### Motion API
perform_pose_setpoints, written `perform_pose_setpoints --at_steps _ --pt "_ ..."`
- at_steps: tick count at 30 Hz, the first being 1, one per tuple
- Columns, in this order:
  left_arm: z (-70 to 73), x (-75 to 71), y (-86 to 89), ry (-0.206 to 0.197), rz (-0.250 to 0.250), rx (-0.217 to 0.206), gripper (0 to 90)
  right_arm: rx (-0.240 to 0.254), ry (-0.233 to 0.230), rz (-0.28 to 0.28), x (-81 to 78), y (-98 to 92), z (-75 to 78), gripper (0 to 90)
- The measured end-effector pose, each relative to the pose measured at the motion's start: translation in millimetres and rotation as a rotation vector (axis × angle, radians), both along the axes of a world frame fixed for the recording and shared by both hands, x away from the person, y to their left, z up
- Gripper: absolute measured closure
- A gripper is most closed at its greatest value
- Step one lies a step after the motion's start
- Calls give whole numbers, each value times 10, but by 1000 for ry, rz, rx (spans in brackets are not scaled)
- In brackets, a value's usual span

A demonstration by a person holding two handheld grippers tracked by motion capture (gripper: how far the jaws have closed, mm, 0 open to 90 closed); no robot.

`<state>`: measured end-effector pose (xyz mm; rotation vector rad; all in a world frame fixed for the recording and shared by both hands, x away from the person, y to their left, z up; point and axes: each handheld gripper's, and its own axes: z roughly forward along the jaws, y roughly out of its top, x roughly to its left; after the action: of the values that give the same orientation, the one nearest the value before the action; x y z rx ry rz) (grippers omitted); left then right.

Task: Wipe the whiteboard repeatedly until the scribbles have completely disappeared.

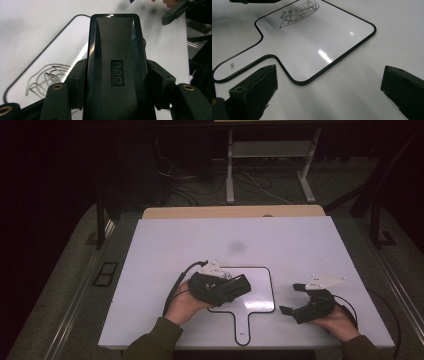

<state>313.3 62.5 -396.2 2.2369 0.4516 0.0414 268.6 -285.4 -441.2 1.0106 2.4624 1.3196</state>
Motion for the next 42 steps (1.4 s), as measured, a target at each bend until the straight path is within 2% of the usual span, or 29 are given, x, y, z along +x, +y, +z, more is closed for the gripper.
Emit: perform_pose_setpoints --at_steps 11,18,22,31,36,42 --pt "51 205 40 -21 39 13 394 -4 5 6 -14 1 -11 0" --pt "19 360 32 -25 61 70 394 2 5 5 -8 -4 -11 0" --pt "-21 453 34 -27 84 75 394 5 10 2 -6 -2 -13 0" --pt "-160 676 43 -33 130 121 394 7 9 3 3 -7 -16 0" --pt "-264 712 4 -34 132 175 395 3 8 5 -4 -5 -14 0" --pt "-335 733 -21 -36 139 211 395 3 4 7 -8 -5 -12 0"
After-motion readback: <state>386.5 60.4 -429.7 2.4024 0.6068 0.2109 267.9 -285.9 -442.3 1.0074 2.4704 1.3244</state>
